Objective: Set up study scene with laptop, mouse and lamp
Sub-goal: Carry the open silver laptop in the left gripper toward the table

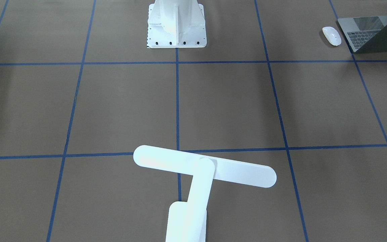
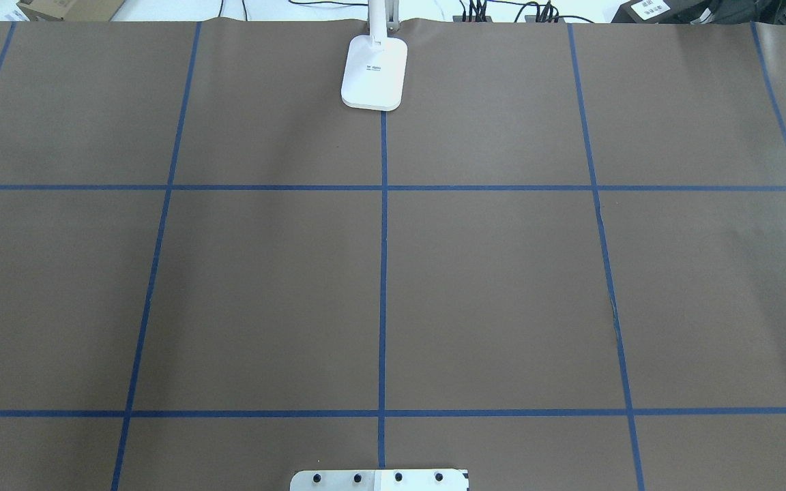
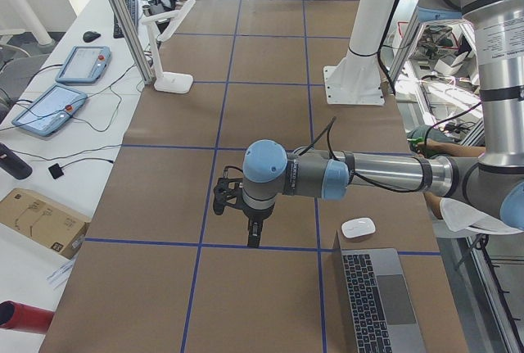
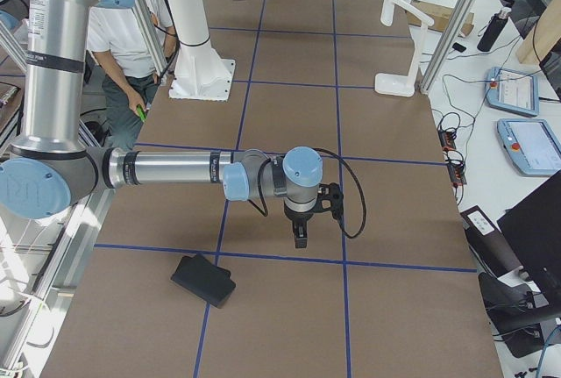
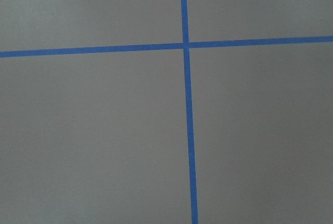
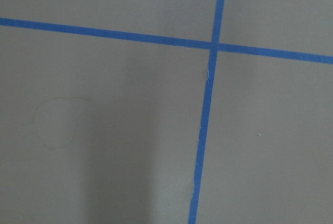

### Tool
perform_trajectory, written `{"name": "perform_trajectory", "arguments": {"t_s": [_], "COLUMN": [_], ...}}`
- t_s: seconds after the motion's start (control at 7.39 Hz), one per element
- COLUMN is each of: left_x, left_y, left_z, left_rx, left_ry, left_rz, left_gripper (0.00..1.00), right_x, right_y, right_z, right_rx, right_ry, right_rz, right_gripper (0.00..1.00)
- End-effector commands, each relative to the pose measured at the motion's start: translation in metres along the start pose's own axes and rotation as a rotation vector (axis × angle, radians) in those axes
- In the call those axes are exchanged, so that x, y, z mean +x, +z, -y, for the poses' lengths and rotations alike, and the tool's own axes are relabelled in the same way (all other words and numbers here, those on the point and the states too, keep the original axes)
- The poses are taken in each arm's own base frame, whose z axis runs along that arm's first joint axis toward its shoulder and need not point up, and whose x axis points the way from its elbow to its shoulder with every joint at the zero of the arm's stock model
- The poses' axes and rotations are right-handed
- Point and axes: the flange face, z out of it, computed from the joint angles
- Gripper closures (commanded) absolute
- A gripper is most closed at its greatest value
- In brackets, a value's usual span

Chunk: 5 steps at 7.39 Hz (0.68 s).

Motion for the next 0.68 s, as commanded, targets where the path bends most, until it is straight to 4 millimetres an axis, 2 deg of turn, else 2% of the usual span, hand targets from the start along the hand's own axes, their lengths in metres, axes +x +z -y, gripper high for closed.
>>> {"name": "perform_trajectory", "arguments": {"t_s": [0.0, 0.54], "left_x": [-0.0049, -0.0094], "left_y": [0.005, 0.0097], "left_z": [-0.0124, -0.0118], "left_rx": [-0.009, -0.016], "left_ry": [0.001, -0.019], "left_rz": [-0.001, -0.003], "left_gripper": [0.0, 0.01], "right_x": [-0.0015, -0.0025], "right_y": [-0.0014, -0.0023], "right_z": [0.0003, 0.0012], "right_rx": [0.003, 0.005], "right_ry": [-0.002, -0.004], "right_rz": [0.002, 0.002], "right_gripper": [0.01, 0.01]}}
